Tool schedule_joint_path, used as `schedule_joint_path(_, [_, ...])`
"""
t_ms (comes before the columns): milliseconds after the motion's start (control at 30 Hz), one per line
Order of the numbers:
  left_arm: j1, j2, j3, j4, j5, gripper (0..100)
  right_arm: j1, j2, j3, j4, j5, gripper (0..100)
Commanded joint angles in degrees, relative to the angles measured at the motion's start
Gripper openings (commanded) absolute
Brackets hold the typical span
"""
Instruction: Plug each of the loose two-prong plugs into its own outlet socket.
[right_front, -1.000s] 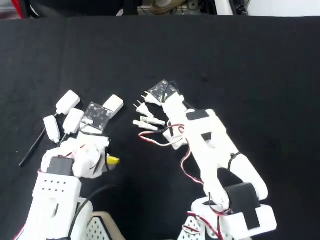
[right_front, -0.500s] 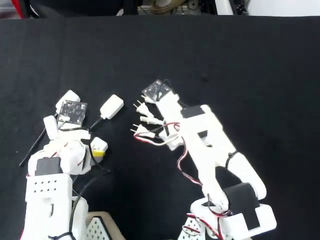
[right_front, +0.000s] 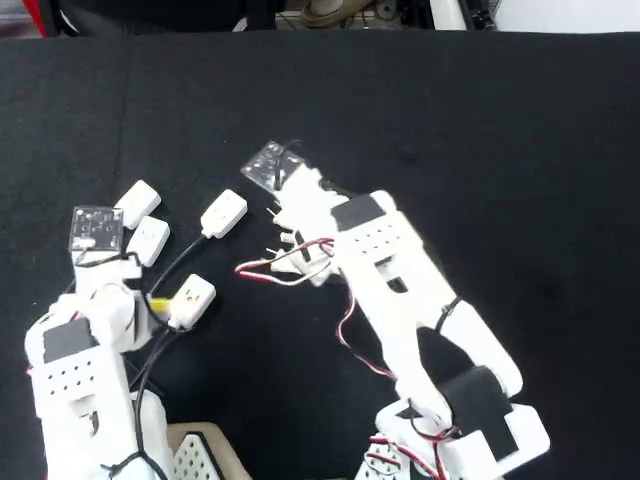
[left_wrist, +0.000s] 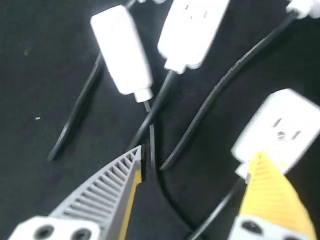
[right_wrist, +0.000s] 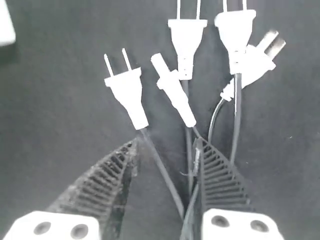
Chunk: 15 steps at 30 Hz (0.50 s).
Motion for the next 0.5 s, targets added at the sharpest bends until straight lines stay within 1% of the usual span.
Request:
schedule_joint_path(0, [-4.44,0.09,5.93,-7.38,-3.60,32,0.35,-1.01,-2.95,-2.29,-12.48,17.8])
schedule_joint_path(67, [-6.11,-0.09,8.22,-12.04,-3.60,32,2.73,-0.57,-2.07,-4.22,-17.58,17.8])
schedule_joint_path(167, [-6.46,-2.55,9.27,-12.13,-3.52,32,4.75,0.92,-0.22,-6.77,-22.15,17.8])
schedule_joint_path(267, [-6.37,-7.38,10.95,-10.29,-3.60,32,5.71,3.47,1.10,-8.88,-22.15,17.8])
schedule_joint_path(367, [-6.37,-14.33,14.11,-9.14,-3.60,32,5.80,6.46,-0.31,-8.44,-23.47,17.8])
schedule_joint_path(400, [-6.37,-16.79,15.34,-8.88,-3.60,32,5.71,7.43,-1.01,-7.47,-26.29,17.8])
schedule_joint_path(467, [-5.93,-22.59,17.45,-6.95,-3.60,32,5.63,9.45,-3.12,-5.63,-36.13,18.0])
